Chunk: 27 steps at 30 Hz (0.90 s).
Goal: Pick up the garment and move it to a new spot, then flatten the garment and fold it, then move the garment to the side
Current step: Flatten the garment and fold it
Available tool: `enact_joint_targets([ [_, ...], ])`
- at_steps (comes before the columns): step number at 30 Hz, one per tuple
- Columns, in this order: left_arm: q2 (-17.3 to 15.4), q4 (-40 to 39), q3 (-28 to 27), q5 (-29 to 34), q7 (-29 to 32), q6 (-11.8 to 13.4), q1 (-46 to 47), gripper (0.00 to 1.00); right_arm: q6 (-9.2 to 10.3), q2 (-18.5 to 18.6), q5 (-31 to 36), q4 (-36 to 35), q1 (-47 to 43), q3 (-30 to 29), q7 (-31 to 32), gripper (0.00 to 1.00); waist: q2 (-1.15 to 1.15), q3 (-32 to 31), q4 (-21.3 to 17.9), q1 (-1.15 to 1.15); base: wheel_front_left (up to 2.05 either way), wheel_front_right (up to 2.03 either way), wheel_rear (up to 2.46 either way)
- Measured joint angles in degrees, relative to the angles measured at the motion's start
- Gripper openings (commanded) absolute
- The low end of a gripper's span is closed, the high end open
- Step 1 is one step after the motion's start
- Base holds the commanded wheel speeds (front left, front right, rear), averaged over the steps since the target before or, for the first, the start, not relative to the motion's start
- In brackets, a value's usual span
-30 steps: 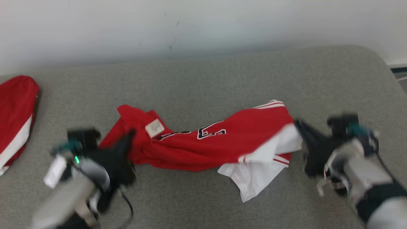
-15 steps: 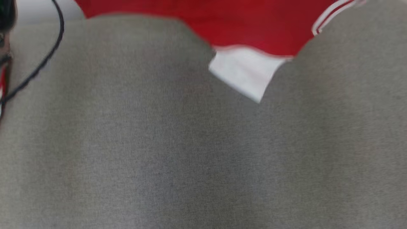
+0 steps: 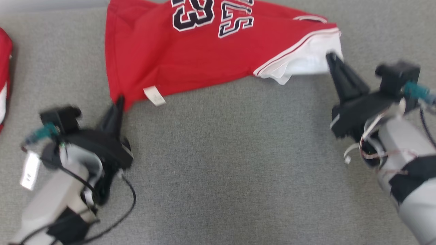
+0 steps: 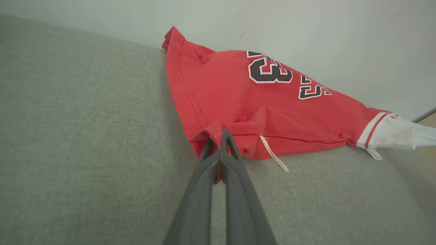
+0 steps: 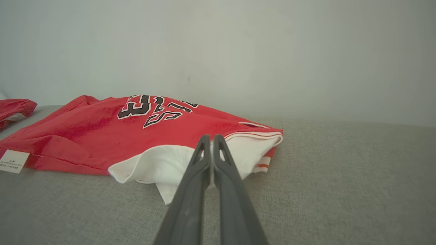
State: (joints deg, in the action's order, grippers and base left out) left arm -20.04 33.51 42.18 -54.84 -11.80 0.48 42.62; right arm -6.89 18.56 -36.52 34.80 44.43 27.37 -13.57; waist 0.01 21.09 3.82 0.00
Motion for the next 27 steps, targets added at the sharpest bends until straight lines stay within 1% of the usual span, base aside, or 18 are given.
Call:
enact_joint_targets([
  [5,0.66,1.38,1.37,-0.08,-0.58,0.01,-4.97,0.0,-0.15,0.46,-1.87,0.13,-7.18,-0.13,-0.12,0.0,-0.01,-3.69,-0.4,-0.01,0.0,0.0,0.0],
  [11,2.5,2.11,1.99,-0.87,-1.02,-0.48,-10.32,0.0,-0.18,0.98,-3.58,0.3,-15.42,-0.21,-0.4,0.0,-0.02,-8.54,-0.65,-0.01,0.0,0.0,0.0],
  [14,2.48,2.78,2.15,-1.03,-1.35,0.05,-13.47,0.0,-0.18,1.65,-4.17,0.31,-19.63,0.46,-0.41,0.0,-0.02,-11.04,-0.67,-0.01,0.0,0.0,0.0],
  [18,2.72,2.76,3.2,-1.18,-1.43,0.11,-17.67,0.0,-0.18,1.89,-4.86,-0.33,-24.69,0.94,-0.54,0.0,-0.02,-14.36,-0.63,-0.02,0.0,0.0,0.0],
  [23,2.93,2.18,3.87,-1.18,-1.56,0.73,-22.21,0.0,-0.18,1.93,-5.33,-1.38,-29.08,2.22,-0.42,0.0,-0.02,-17.86,-0.55,-0.02,0.0,0.0,0.0],
  [24,2.96,2.1,4.04,-1.18,-1.72,0.98,-22.51,0.0,-0.18,1.87,-5.35,-1.45,-29.64,2.23,-0.07,0.09,-0.02,-18.34,-0.55,-0.02,0.0,0.0,0.0],
  [25,2.99,1.97,4.0,-1.19,-1.88,1.04,-22.64,0.0,-0.18,1.76,-5.61,-1.45,-29.94,2.35,0.14,0.87,-0.02,-18.76,-0.58,-0.02,0.0,0.0,0.0],
  [26,2.99,1.74,3.99,-1.19,-1.88,1.07,-22.65,0.0,-0.18,1.69,-5.87,-1.59,-30.02,2.49,0.53,1.0,-0.02,-19.06,-0.65,-0.01,0.0,0.0,0.0],
  [27,2.97,1.52,3.98,-1.19,-1.9,1.1,-22.68,0.0,-0.18,1.58,-5.94,-1.98,-30.01,2.46,0.55,1.0,-0.02,-19.22,-0.79,-0.01,0.0,0.0,0.0],
])
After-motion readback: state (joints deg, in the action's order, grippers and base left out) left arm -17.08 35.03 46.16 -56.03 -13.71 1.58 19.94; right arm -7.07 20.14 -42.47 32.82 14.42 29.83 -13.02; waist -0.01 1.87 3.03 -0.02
